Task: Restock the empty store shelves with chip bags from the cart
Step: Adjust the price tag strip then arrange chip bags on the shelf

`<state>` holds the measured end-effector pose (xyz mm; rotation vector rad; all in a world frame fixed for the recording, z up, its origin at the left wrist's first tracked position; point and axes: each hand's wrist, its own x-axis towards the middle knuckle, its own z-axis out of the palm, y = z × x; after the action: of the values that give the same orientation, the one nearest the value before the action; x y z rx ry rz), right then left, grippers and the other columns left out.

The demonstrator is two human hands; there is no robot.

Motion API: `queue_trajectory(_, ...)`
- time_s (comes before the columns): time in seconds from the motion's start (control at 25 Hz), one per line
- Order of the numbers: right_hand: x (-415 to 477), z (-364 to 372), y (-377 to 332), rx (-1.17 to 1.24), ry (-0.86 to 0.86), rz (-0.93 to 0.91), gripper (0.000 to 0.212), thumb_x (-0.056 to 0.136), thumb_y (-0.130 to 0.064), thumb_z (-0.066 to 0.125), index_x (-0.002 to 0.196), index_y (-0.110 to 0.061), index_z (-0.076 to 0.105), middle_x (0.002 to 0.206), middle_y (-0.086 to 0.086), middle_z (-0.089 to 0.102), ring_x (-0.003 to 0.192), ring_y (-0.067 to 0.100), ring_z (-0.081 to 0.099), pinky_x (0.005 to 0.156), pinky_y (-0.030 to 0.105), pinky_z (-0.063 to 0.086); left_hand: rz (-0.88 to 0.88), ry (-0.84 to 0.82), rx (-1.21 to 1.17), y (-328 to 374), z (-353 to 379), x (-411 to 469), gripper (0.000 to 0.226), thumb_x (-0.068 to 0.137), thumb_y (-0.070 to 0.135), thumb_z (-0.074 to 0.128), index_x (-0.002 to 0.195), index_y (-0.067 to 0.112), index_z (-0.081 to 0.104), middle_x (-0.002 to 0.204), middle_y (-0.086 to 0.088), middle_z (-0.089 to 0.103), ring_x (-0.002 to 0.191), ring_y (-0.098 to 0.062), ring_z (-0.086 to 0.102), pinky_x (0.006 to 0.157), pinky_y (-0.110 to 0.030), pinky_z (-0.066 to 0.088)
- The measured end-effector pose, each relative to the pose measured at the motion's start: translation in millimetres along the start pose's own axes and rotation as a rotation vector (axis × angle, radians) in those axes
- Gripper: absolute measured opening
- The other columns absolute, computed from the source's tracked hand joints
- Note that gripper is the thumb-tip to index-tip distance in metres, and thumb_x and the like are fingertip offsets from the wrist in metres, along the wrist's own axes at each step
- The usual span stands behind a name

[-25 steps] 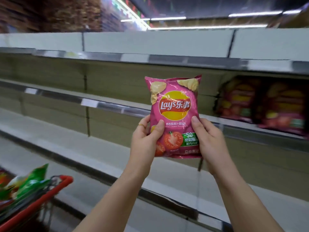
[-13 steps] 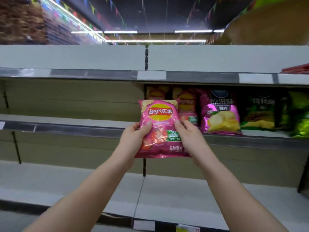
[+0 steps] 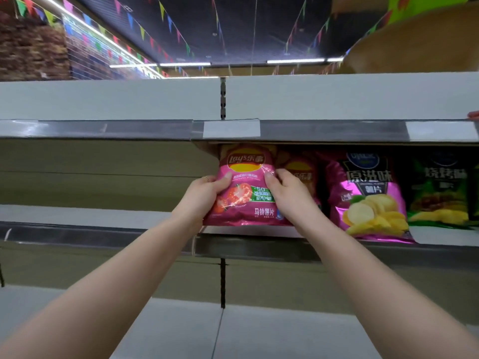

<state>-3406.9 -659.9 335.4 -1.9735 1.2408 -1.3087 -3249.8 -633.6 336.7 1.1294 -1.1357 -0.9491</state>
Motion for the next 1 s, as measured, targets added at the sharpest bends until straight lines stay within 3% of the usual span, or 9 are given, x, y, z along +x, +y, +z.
queue_trajectory(0.12, 22.7, 13.2, 12.2, 0.028, -0.079, 0.128, 0.044, 0.1, -0.035, 0.036, 0.139, -0.014, 0.034, 0.12, 0.009, 0.055, 0.104, 0.025, 0.06, 0.09, 0.043, 0.052, -0.013, 0.002, 0.025, -14.5, -6.2, 26.9, 0.037, 0.089, 0.024, 0.063, 0.119, 0.01, 0.046, 0.094, -0.007, 0.068, 0.068, -0.018, 0.069, 0.052, -0.027, 0.056)
queue_trajectory(0.28, 43.2, 23.5, 31.0, -0.067, -0.117, 0.248, 0.045, 0.101, -0.029, 0.036, 0.143, -0.015, 0.028, 0.132, 0.011, 0.049, 0.111, 0.025, 0.054, 0.093, 0.039, 0.048, -0.042, -0.009, 0.035, -36.8, -5.5, 56.5, 0.048, 0.087, 0.009, 0.063, 0.127, 0.003, 0.037, 0.101, -0.016, 0.063, 0.082, -0.026, 0.066, 0.073, -0.039, 0.056)
queue_trajectory(0.48, 46.5, 31.8, 36.9, -0.397, -0.151, 0.199, 0.047, 0.101, -0.028, 0.034, 0.146, -0.019, 0.02, 0.13, 0.012, 0.05, 0.11, 0.027, 0.054, 0.078, 0.031, 0.045, -0.073, -0.018, 0.144, -42.6, -6.2, 78.2, 0.048, 0.09, 0.012, 0.06, 0.132, 0.008, 0.036, 0.112, -0.016, 0.061, 0.099, -0.03, 0.063, 0.09, -0.048, 0.051)
queue_trajectory(0.68, 37.9, 33.6, 27.6, -0.565, -0.117, 0.198, 0.052, 0.099, -0.019, 0.04, 0.146, -0.013, 0.018, 0.126, 0.015, 0.051, 0.108, 0.029, 0.056, 0.086, 0.038, 0.05, -0.081, -0.009, 0.245, -39.1, -1.0, 73.3, 0.047, 0.094, 0.015, 0.055, 0.136, 0.01, 0.035, 0.12, -0.015, 0.058, 0.107, -0.031, 0.06, 0.097, -0.048, 0.048)
queue_trajectory(0.8, 15.5, 29.3, 20.3, -0.575, 0.004, 0.001, 0.046, 0.098, -0.02, 0.043, 0.14, -0.009, 0.026, 0.115, 0.015, 0.057, 0.101, 0.031, 0.059, 0.08, 0.038, 0.049, -0.001, 0.077, 0.185, -37.0, 2.2, 56.1, 0.054, 0.093, 0.012, 0.056, 0.141, 0.01, 0.031, 0.122, -0.014, 0.057, 0.102, -0.027, 0.061, 0.091, -0.042, 0.051)
queue_trajectory(0.88, -0.9, 26.6, 15.9, -0.482, 0.068, -0.142, 0.043, 0.097, -0.022, 0.044, 0.137, -0.01, 0.034, 0.115, 0.01, 0.059, 0.104, 0.03, 0.058, 0.086, 0.04, 0.049, 0.104, 0.144, 0.182, -36.9, 5.3, 33.3, 0.06, 0.091, 0.012, 0.059, 0.143, 0.012, 0.028, 0.127, -0.007, 0.052, 0.098, -0.018, 0.06, 0.082, -0.032, 0.053)
queue_trajectory(1.0, -23.5, 29.0, 11.0, -0.254, 0.206, -0.314, 0.033, 0.094, -0.018, 0.048, 0.126, -0.012, 0.048, 0.115, 0.005, 0.06, 0.104, 0.024, 0.058, 0.09, 0.044, 0.047, 0.329, 0.292, 0.214, -39.1, 6.0, -9.9, 0.043, 0.088, 0.01, 0.062, 0.125, 0.021, 0.043, 0.131, -0.001, 0.044, 0.106, -0.01, 0.049, 0.083, -0.02, 0.043)
